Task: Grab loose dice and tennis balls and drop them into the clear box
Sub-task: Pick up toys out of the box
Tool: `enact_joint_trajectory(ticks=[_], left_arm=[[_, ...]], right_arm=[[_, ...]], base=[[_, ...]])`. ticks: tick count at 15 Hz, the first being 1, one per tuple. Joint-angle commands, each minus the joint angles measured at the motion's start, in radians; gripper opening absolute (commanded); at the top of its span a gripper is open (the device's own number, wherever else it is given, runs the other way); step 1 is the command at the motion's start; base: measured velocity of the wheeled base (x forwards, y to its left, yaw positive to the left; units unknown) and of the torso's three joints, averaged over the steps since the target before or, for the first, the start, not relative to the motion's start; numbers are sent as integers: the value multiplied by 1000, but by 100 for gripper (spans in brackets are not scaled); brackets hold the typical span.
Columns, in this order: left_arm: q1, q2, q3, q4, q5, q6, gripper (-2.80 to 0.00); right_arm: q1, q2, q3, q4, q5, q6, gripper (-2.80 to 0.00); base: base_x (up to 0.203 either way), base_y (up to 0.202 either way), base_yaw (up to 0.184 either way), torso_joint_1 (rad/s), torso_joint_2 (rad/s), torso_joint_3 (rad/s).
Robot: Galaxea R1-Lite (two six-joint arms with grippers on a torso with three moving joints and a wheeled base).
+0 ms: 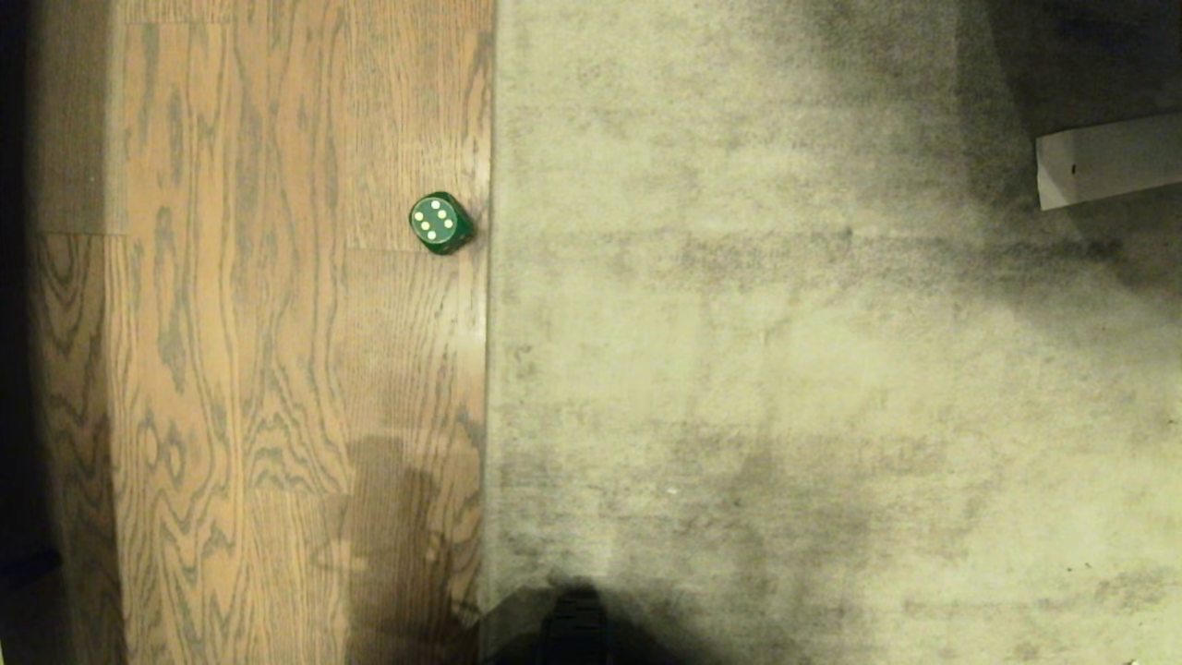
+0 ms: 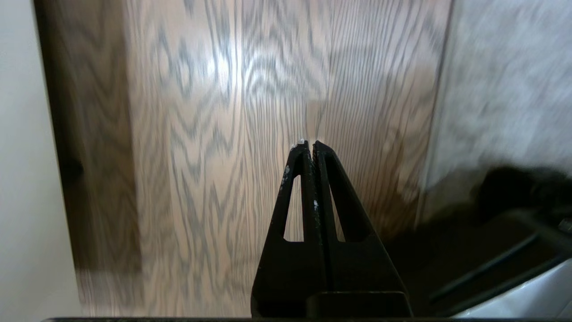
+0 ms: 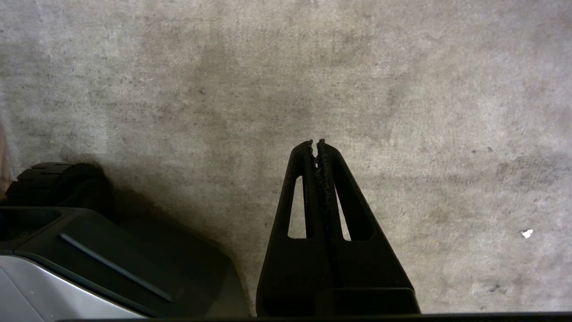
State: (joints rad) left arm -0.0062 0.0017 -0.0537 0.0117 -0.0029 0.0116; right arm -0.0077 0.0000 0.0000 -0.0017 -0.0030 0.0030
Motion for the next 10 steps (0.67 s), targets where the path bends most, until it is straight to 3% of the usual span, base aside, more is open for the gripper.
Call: enact_joint_trajectory(ticks=[1,5,10], left_arm=[[-1,68,-104,28,-19,14,-280],[-1,468,-327,36,-44,4,-280],[-46,995,-602,-4,-38,-70,-280]], right_arm=[[1,0,1,0,0,0,-280],[1,0,0,0,0,0,-280],[0,0,0,0,0,0,-280]], base=[[0,0,0,0,0,0],[0,0,0,0,0,0],[0,0,0,0,0,0]])
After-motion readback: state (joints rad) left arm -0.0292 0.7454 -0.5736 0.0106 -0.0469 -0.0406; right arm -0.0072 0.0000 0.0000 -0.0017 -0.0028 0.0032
